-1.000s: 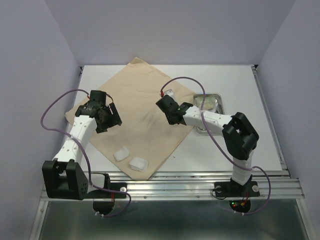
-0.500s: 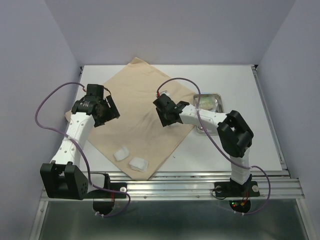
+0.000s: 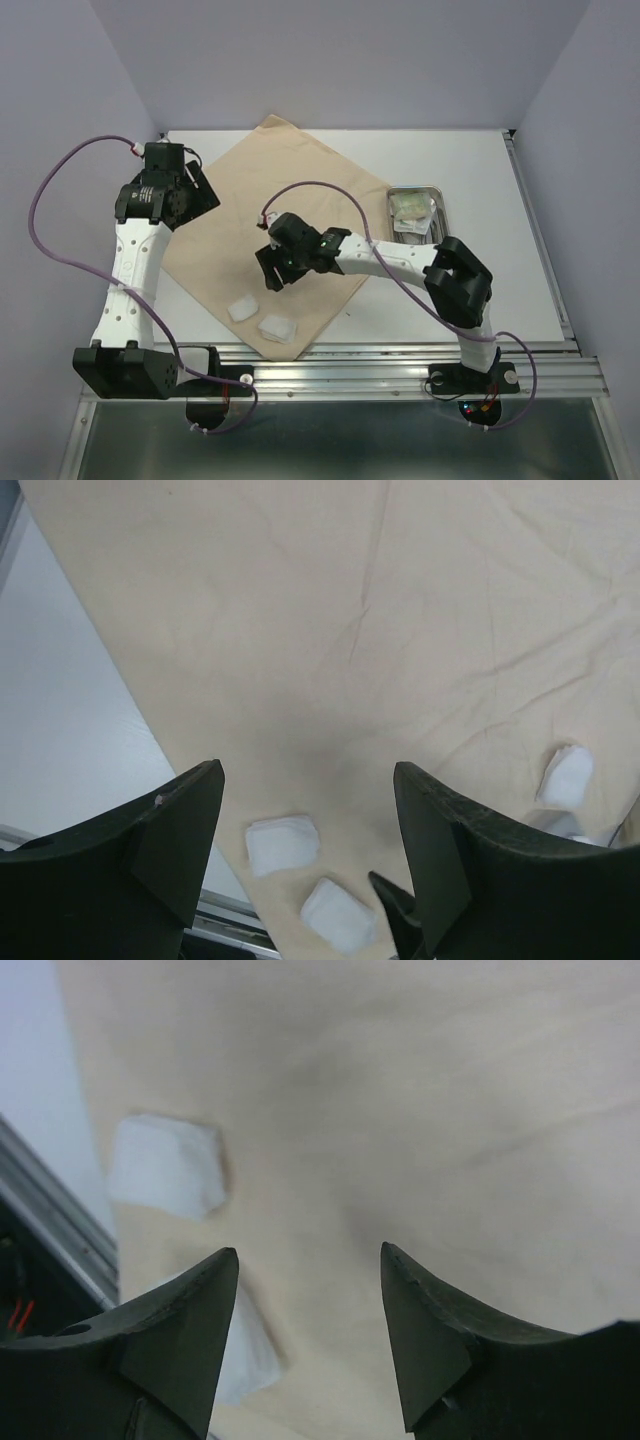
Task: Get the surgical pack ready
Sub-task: Pick up the medical item from the surgical kit.
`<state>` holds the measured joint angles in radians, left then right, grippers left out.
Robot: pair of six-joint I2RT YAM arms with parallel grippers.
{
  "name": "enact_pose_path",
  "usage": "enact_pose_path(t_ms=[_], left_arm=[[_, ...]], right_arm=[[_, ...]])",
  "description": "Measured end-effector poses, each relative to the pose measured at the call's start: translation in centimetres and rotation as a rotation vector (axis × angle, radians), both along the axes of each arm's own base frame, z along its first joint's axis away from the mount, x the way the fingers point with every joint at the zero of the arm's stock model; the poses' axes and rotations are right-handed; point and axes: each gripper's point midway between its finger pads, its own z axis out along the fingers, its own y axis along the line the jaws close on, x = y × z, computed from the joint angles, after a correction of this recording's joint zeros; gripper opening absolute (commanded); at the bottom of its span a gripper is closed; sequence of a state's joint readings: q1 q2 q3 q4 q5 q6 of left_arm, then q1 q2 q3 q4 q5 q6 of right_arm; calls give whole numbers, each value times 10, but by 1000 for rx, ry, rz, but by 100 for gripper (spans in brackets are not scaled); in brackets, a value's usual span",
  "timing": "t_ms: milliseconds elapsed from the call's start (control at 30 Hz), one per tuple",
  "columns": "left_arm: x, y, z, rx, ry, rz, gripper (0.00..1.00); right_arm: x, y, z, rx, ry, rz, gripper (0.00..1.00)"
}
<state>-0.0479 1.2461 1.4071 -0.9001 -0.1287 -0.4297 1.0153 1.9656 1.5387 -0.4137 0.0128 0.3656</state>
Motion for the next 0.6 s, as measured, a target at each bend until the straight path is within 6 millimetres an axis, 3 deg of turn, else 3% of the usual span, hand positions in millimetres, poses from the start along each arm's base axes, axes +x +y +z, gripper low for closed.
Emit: enact_pose_path(t_ms=[33,167,300,600], left_arm=[[0,2,4,3,-7,6,80],[-2,7,20,11,-43,26,80],[-6,9,21,12,-41,33,80],[-7,9,21,12,-38,32,80]], right_arm=[[-15,14,-5,26,32,55,67],[-47,39,-24,86,146,170,68],[-57,53,-40,113,225,214,68],[-62,75,-52,171,305,249,67]])
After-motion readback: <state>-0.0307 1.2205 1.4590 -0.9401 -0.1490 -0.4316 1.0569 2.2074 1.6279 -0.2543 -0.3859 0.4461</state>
